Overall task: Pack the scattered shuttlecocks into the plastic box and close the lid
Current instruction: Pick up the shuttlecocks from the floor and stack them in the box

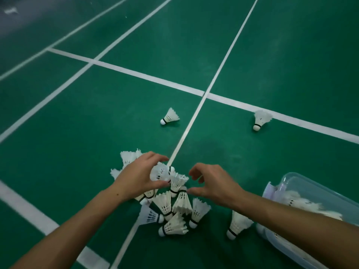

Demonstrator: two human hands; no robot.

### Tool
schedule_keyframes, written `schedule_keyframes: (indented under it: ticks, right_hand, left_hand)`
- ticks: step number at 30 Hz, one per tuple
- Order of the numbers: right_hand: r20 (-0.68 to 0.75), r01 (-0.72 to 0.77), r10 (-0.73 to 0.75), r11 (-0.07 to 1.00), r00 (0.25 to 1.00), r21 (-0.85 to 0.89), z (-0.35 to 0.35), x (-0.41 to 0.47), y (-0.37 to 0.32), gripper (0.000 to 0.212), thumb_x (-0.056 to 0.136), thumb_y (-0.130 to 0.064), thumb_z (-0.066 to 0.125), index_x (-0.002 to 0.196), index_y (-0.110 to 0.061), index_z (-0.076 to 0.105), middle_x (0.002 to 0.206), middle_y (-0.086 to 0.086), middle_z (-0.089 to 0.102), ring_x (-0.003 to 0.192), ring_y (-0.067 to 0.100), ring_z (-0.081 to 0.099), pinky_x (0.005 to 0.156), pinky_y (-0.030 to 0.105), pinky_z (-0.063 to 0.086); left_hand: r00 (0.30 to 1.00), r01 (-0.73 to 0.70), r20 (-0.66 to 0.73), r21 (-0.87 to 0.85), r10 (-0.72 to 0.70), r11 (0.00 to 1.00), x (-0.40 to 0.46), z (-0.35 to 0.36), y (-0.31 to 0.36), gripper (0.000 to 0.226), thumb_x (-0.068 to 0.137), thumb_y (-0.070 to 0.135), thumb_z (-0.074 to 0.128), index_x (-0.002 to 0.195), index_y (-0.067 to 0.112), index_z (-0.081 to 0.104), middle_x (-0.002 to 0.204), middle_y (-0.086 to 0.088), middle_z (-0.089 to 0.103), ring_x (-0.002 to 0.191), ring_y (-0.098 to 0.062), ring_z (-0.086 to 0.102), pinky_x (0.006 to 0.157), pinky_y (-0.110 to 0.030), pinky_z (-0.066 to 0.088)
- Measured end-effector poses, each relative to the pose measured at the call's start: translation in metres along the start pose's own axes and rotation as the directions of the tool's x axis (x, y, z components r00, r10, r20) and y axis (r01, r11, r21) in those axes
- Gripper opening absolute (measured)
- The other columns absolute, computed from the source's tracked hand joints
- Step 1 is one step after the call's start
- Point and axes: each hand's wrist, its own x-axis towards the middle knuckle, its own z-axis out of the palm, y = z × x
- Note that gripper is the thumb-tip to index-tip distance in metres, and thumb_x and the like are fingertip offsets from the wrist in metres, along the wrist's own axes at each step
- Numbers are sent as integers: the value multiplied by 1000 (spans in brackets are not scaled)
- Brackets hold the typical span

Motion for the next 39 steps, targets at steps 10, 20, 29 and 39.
schedule_keyframes:
  ticks: [10,20,29,39]
  right_hand:
    - [-89,33,-48,987,995,-160,60,40,-2,49,98,-21,69,143,-22,49,131,0,64,119,22,52,94,36,53]
    - [-66,28,-41,982,997,-188,55,38,9,46,102,-15,64,144,-21,46,116,4,71,106,24,60,79,37,53]
    - [-149,5,-17,996,989,-84,-37,-18,24,46,100,-30,68,141,-26,48,115,-5,74,100,21,68,82,43,58]
    - [-472,-128,221,967,853,222,-135,-190,74,49,91,-26,81,133,-31,58,89,-16,68,84,4,68,79,36,60]
  left_hand:
    - [998,35,32,431,-54,902,31,38,-12,70,82,57,80,142,32,53,133,4,59,117,-20,54,100,-35,47]
    - [988,-99,155,645,-3,757,61,37,-17,55,83,58,77,124,34,49,107,6,67,102,-22,65,91,-43,41]
    - [999,8,44,119,-13,993,69,16,11,43,83,31,86,114,32,56,108,9,68,92,-17,64,75,-35,49]
    - [940,-275,54,-462,336,843,69,-3,190,31,85,23,87,107,26,65,98,5,75,87,-21,71,78,-38,59]
